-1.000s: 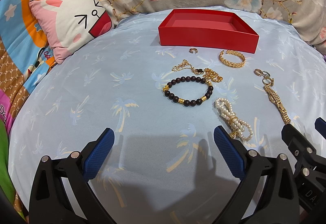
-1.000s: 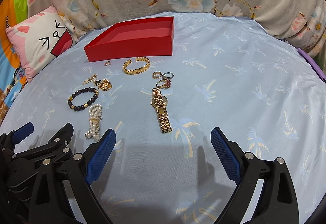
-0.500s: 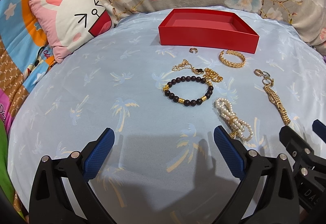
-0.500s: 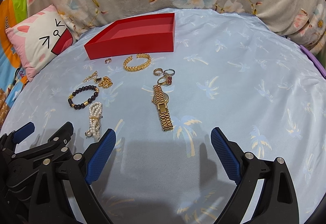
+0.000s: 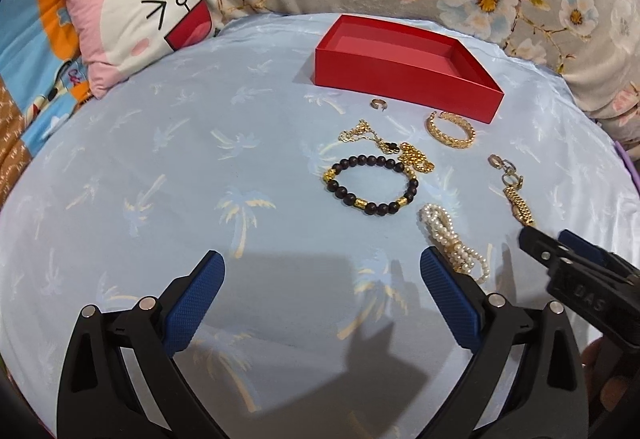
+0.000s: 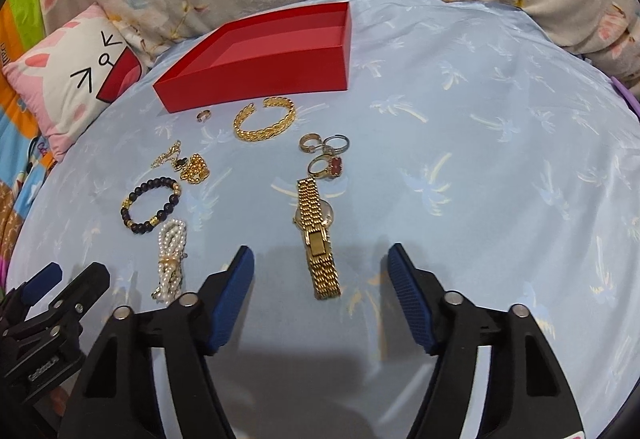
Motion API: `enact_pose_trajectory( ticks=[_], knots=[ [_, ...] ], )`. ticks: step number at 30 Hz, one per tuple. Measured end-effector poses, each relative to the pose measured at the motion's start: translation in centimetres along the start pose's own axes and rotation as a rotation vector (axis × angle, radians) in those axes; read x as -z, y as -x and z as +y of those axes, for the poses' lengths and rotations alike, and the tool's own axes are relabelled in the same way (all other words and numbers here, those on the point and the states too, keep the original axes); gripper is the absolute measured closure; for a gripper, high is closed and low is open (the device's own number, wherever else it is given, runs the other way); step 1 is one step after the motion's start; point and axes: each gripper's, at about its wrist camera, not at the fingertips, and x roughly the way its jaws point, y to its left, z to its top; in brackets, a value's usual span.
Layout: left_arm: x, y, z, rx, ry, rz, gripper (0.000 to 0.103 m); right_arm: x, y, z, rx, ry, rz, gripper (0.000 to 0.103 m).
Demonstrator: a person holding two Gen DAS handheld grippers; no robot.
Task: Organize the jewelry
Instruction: 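Close the right gripper on the gold watch while the left tool approaches the pearl bracelet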
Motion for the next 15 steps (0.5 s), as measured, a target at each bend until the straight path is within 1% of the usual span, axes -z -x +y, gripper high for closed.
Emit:
enact_pose_trajectory(
  ticks=[3,4,5,7,10,11,12,13,14,15],
  knots=[
    [-0.1,0.0,-0.4,0.016,-0.002,0.003,0.007,-0.6,-0.7,0.6,0.000,0.027,0.003,0.050],
    [-0.1,0.0,-0.5,0.017,-0.007,0.000,0.007,-0.8,-0.9,1.0,0.006,0.043,-0.001,0.052],
    [-0.1,0.1,-0.7,0.020,-0.014,-0.002,0.007,-0.9,-1.1,1.2,0.015,0.058,0.000,0.057],
    [0.0,0.0,-1.2,0.029,-0.029,0.005,0.007,-1.0,-1.4,1.5,0.037,0.078,-0.004,0.061],
    [0.0,-0.2,-1.6,0.055,-0.037,0.021,0.007,-1.0,-1.3,1.2,0.037,0.078,-0.007,0.069],
    [0.0,-0.2,-1.7,0.065,-0.040,0.023,0.007,-1.0,-1.3,1.1,0.039,0.077,-0.008,0.078],
    [0.0,-0.2,-1.9,0.071,-0.042,0.023,0.007,-1.0,-1.3,0.9,0.037,0.076,-0.006,0.085],
    [-0.1,-0.2,-2.2,0.079,-0.046,0.025,0.007,-1.0,-1.2,0.7,0.032,0.070,-0.004,0.086],
    [-0.1,-0.2,-2.4,0.088,-0.050,0.027,0.007,-1.0,-1.1,0.4,0.017,0.058,0.000,0.091],
    [-0.1,-0.2,-2.8,0.100,-0.057,0.029,0.007,-1.0,-1.0,0.2,0.007,0.046,0.004,0.092]
  ],
)
